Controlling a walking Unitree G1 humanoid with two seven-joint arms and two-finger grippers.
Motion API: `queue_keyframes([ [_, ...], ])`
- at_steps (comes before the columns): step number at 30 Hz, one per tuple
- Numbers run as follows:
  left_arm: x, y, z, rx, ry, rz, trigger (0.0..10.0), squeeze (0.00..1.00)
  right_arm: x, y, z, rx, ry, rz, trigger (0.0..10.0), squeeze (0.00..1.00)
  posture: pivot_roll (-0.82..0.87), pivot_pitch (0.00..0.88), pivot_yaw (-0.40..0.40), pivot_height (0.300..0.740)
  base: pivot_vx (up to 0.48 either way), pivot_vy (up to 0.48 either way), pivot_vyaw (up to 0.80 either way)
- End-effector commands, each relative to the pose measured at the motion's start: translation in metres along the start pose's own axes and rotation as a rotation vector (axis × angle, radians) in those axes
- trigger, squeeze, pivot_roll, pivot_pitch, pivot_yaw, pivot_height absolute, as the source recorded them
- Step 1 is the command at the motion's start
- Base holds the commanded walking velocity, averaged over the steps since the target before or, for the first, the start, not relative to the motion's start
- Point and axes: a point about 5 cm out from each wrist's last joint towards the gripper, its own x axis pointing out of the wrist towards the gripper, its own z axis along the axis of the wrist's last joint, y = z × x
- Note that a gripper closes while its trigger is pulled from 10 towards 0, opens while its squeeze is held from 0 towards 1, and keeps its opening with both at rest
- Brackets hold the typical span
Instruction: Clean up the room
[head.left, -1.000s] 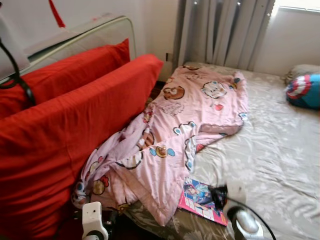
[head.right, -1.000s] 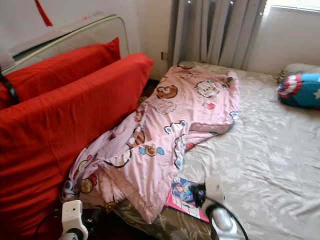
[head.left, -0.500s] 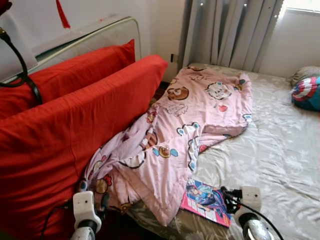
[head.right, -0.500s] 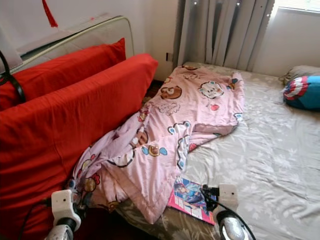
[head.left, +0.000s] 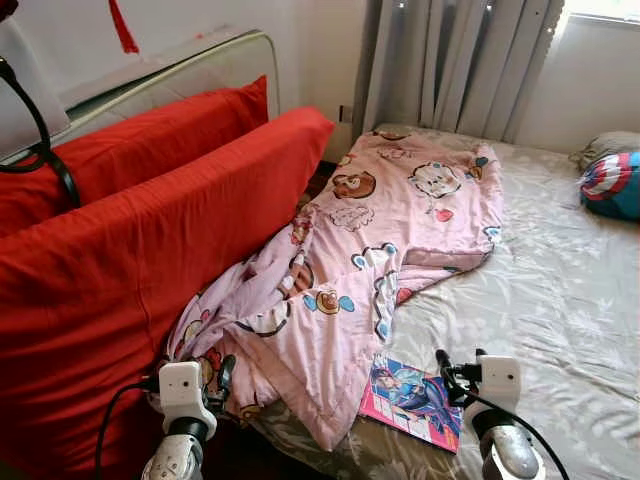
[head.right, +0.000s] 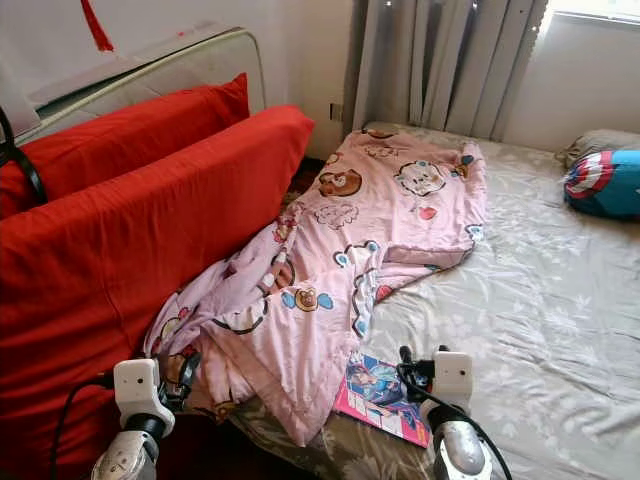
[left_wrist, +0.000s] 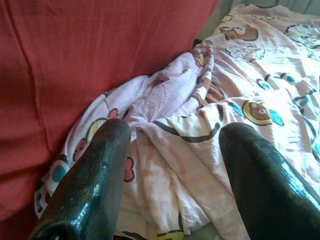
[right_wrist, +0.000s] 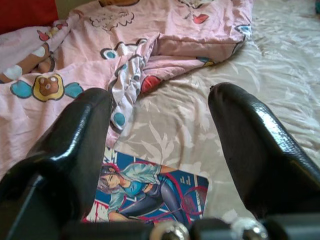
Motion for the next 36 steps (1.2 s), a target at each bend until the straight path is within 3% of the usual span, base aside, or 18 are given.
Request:
queue_keyframes([
  [1,-0.004,0.004,-0.001,0.005,0.006,0.014,10.0,0.00,0.000,0.002,0.003,-0.005,-0.021,-0.002,10.0,0.00,-0.02,0.008,0.001,0.740,0.000,0.000,0.00],
  [6,-0.005,0.006,0.001,0.007,0.006,0.017,10.0,0.00,0.000,0.003,0.001,-0.002,-0.009,-0.008,10.0,0.00,-0.02,0.012,0.003,0.740,0.000,0.000,0.00],
  [13,0.002,0.003,0.007,0.017,0.005,-0.010,10.0,0.00,-0.002,0.006,-0.001,-0.009,0.002,0.007,10.0,0.00,-0.04,0.021,0.015,0.697,0.000,0.000,0.00],
  [21,0.003,0.003,0.008,0.016,0.008,-0.013,10.0,0.00,-0.003,0.007,-0.002,-0.009,0.000,0.008,10.0,0.00,-0.04,0.019,0.021,0.697,0.000,0.000,0.00],
  [25,0.002,0.004,0.008,0.015,0.012,-0.014,10.0,0.00,-0.003,0.006,-0.007,-0.014,0.048,0.003,10.0,0.00,-0.04,0.016,0.023,0.697,0.000,0.000,0.00],
  [26,0.002,0.004,0.008,0.015,0.014,-0.013,10.0,0.00,-0.004,0.007,-0.007,-0.014,0.047,0.009,10.0,0.00,-0.04,0.014,0.023,0.682,0.000,0.000,0.00],
  [36,0.003,0.006,0.010,0.015,0.016,-0.011,10.0,0.00,-0.003,0.008,-0.004,-0.004,0.020,0.007,10.0,0.00,-0.03,0.034,0.023,0.682,0.000,0.000,0.00],
])
